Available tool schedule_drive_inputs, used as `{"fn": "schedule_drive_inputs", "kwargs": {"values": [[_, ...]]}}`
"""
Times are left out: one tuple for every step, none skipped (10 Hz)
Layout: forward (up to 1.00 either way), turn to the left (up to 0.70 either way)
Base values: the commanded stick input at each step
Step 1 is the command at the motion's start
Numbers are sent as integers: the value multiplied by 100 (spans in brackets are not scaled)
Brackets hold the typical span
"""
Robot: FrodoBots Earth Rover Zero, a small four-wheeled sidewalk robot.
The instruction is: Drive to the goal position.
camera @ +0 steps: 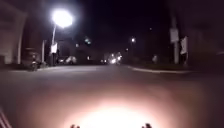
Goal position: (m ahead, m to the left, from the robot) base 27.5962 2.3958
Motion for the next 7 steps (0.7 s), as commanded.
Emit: {"fn": "schedule_drive_inputs", "kwargs": {"values": [[70, -35], [70, -35], [70, -35], [70, -35], [70, -35], [70, -35], [70, -15]]}}
